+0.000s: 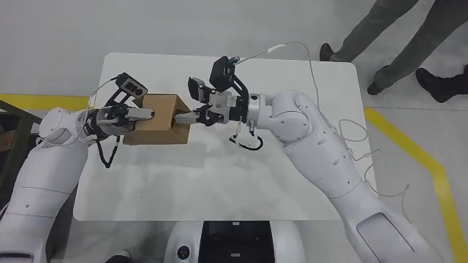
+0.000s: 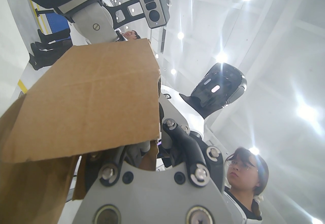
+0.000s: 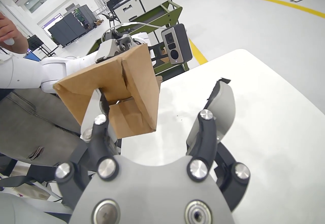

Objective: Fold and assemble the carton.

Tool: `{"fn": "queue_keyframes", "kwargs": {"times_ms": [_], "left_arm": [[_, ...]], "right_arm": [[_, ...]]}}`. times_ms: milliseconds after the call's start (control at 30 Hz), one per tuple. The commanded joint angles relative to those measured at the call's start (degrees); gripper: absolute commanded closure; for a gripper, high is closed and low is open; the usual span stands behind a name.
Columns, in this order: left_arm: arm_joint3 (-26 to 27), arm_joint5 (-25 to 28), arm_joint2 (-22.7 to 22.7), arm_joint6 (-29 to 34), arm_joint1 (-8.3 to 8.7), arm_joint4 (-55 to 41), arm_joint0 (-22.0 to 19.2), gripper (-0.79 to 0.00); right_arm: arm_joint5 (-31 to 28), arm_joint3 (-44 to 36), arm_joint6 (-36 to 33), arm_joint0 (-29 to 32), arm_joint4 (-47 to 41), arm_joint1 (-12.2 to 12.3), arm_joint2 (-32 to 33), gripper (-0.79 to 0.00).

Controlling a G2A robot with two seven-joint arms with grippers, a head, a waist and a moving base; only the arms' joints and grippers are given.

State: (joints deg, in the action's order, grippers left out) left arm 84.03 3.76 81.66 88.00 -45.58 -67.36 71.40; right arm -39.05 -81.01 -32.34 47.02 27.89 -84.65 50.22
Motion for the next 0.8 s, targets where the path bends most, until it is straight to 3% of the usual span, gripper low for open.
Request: {"fn": "queue_keyframes", "kwargs": {"times_ms": [0,233,433,533,767], "left_arm": [[-0.2,0.2,0.0,0.0,0.07,0.0,0.0,0.0],[-2.2,1.1,1.1,0.0,0.37,0.6,-0.1,0.0],[-3.6,1.6,1.7,0.0,0.72,2.5,-0.4,0.0],[-5.5,4.4,2.8,-0.8,1.09,9.0,-1.2,0.0],[-3.7,6.5,0.8,-12.1,1.26,28.9,-2.4,0.0]], "right_arm": [[0.0,0.1,0.0,0.0,0.0,0.0,0.0,-0.677],[0.9,-1.0,-0.9,1.5,0.2,1.0,2.5,-0.785],[1.2,-2.4,-0.9,2.7,-0.3,1.7,4.1,-0.785],[0.2,-3.2,-0.1,3.3,-1.1,1.9,4.5,-0.785],[-3.1,-5.0,1.0,4.7,-0.8,2.6,5.7,-0.785]]}}
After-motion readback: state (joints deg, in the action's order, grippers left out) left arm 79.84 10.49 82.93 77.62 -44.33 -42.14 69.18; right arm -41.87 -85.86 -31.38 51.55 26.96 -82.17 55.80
